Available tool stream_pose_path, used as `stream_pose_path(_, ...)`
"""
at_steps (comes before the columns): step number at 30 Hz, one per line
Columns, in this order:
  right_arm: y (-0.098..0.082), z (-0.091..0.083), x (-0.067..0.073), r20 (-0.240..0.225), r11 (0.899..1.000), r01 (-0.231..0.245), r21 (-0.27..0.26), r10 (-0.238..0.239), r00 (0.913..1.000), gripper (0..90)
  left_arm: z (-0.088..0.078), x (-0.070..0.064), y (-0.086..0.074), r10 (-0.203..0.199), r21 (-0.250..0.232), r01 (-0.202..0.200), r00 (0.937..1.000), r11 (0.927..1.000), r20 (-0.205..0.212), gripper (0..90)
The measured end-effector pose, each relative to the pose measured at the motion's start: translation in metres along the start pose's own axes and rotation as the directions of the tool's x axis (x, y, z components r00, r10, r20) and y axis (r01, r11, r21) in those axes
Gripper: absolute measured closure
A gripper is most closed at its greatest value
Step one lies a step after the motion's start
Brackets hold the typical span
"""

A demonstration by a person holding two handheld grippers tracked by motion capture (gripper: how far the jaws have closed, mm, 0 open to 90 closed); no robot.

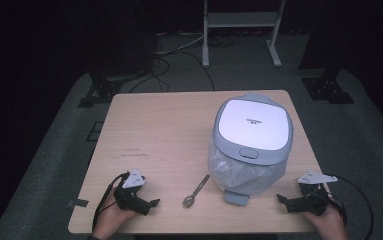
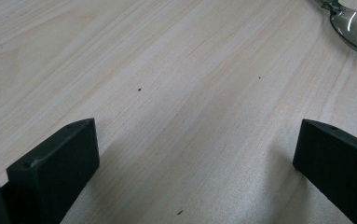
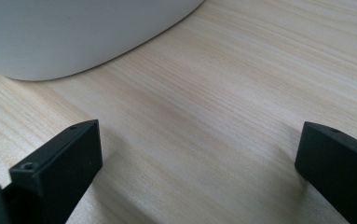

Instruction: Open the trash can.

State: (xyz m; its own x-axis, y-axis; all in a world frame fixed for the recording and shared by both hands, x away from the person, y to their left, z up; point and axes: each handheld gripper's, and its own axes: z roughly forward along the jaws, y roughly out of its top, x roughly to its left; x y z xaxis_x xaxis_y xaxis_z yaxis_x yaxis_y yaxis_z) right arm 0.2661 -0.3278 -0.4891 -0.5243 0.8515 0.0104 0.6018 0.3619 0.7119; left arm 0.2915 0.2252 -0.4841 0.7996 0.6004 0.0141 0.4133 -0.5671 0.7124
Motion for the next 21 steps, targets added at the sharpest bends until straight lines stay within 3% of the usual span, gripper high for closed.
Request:
stream_pose_path(8, -0.001, -0.001, 0.0, 0.006, 1.0, -0.006, 0.0, 0.006, 1.0, 0.0, 0.0, 0.0, 0.0, 0.0, 0.001, 0.0, 1.0, 1.0, 0.0, 0.0)
stream_pose_path(11, 0.001, -0.005, 0.001, -0.001, 1.0, -0.006, -0.002, 0.006, 1.0, 11.3, 0.0, 0.0, 0.0, 0.0, 0.0, 0.0, 1.0, 1.0, 0.0, 0.0)
stream_pose_path(15, 0.002, -0.007, 0.002, -0.012, 1.0, -0.009, -0.002, 0.009, 0.9999, 13.7, 0.0, 0.0, 0.0, 0.0, 0.0, 0.0, 1.0, 1.0, 0.0, 0.0)
stream_pose_path(21, 0.007, -0.014, 0.002, -0.044, 0.999, -0.016, -0.037, 0.015, 0.9989, 28.4, 0.0, 0.0, 0.0, 0.0, 0.0, 0.0, 1.0, 1.0, 0.001, 0.0)
